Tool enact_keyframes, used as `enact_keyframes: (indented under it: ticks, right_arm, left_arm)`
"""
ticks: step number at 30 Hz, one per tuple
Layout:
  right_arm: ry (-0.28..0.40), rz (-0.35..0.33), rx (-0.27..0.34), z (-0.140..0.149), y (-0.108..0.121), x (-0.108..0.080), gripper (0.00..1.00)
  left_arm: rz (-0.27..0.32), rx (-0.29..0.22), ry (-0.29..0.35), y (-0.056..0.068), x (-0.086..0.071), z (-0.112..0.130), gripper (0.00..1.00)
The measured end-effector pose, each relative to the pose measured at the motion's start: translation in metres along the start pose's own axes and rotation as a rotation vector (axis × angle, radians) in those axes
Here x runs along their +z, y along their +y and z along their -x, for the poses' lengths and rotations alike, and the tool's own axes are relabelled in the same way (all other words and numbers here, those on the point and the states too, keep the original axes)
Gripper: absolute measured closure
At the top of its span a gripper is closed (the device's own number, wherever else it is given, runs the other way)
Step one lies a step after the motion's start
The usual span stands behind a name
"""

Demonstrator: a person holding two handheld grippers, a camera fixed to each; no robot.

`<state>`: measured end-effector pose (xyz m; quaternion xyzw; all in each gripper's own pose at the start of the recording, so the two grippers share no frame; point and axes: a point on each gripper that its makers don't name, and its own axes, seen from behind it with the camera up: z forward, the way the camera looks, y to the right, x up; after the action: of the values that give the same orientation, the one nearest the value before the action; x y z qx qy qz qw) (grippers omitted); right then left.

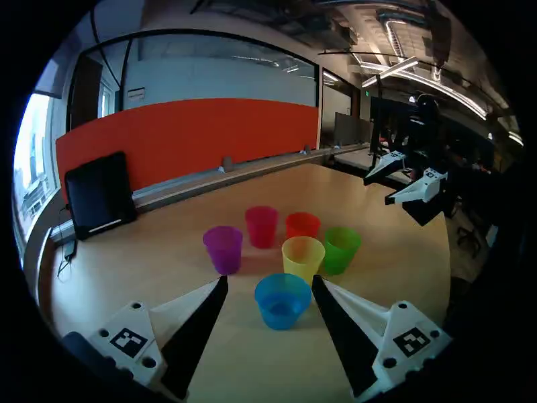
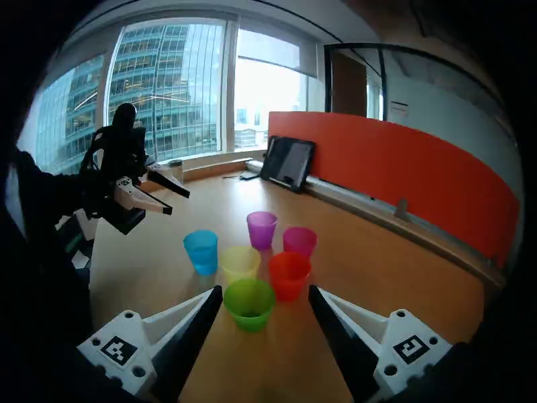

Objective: Pour water

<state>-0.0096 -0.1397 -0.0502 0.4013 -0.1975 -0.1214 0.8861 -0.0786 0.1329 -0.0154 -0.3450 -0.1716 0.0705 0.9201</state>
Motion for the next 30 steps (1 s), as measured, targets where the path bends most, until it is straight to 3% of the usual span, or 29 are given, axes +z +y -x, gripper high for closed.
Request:
enact_keyframes:
  ticks: [11, 30]
  right_arm:
    - [-0.084, -0.024, -0.034, 0.039, -0.006, 0.023, 0.0]
    - [-0.178, -0.061, -0.077, 0.075, -0.012, 0.063, 0.0]
  left_arm:
    - [0.041, 0.008, -0.074, 0.007, 0.01, 0.03, 0.07]
    - [0.082, 0.059, -0.215, 0.015, 0.033, 0.083, 0.07]
